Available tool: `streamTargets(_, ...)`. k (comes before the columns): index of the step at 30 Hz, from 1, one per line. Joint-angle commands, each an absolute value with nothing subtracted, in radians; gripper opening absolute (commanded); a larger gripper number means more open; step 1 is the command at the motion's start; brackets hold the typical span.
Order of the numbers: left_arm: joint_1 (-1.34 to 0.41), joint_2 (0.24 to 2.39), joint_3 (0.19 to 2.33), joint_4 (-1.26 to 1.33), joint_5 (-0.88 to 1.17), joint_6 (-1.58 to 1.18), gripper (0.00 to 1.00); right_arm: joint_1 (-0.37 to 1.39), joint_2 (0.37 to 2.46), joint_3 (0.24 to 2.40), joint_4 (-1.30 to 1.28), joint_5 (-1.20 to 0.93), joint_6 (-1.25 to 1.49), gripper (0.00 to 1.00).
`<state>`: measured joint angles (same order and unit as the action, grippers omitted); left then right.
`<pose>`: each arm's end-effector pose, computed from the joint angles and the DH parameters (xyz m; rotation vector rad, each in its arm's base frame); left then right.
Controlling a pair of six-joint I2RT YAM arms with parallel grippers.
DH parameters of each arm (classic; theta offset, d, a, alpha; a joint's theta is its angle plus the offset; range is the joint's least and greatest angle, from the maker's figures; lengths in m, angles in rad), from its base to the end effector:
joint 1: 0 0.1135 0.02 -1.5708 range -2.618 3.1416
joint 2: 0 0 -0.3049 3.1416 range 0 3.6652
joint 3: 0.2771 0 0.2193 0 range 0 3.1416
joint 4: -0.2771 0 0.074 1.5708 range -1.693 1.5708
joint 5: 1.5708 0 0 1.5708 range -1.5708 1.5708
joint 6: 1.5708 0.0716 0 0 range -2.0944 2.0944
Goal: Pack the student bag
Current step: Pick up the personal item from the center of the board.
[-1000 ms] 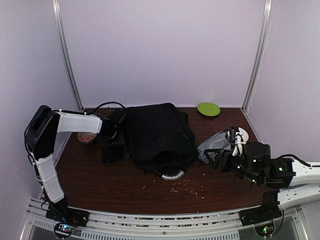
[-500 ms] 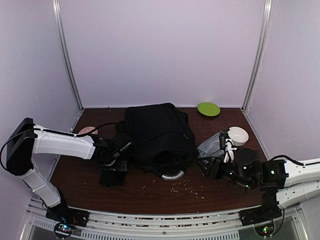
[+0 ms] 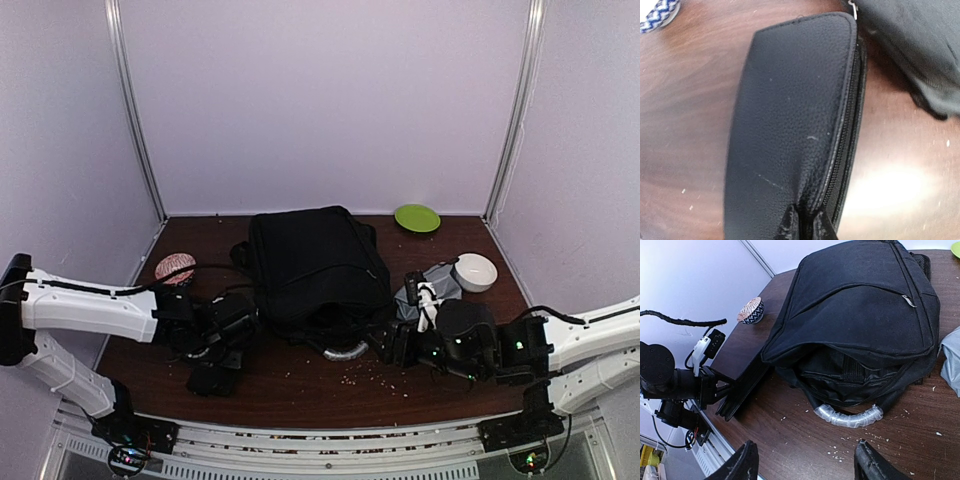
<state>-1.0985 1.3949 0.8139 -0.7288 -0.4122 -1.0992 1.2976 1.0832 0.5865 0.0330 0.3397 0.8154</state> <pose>0.1220 -0.1757 0.2132 -0.0738 2.6580 -0.0581 0.0817 0.2032 0.2718 -0.2908 2.1331 0.9713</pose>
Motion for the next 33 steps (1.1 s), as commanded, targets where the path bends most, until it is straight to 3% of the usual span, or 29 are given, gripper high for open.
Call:
streamTargets(1, -1.118, 1.282, 0.838, -0.914, -0.361, -1.170, 0.00, 1.311, 1.086, 0.633, 0.045, 0.339, 0.800, 0.65)
streamTargets(8, -1.118, 1.039, 0.906, -1.094, -0.447, -1.188, 0.00, 1.313, 1.070, 0.635, 0.047, 0.341, 0.786, 0.65)
streamTargets(13, -1.118, 0.867, 0.950, -1.012, -0.462, -1.091, 0.00, 1.315, 1.076, 0.630, 0.108, 0.315, 0.766, 0.66)
streamTargets(23, -1.118, 0.656, 0.929, -0.366, -0.251, -0.820, 0.00, 1.310, 1.042, 0.593, 0.425, 0.111, 0.723, 0.73)
streamTargets(28, -1.118, 0.705, 0.916, -0.007, -0.092, -0.766, 0.00, 1.281, 1.045, 0.593, 0.573, -0.029, 0.718, 0.90)
streamTargets(33, -1.118, 0.794, 0.919, 0.246, 0.068, -0.773, 0.00, 1.198, 1.118, 0.604, 0.787, -0.233, 0.800, 1.00)
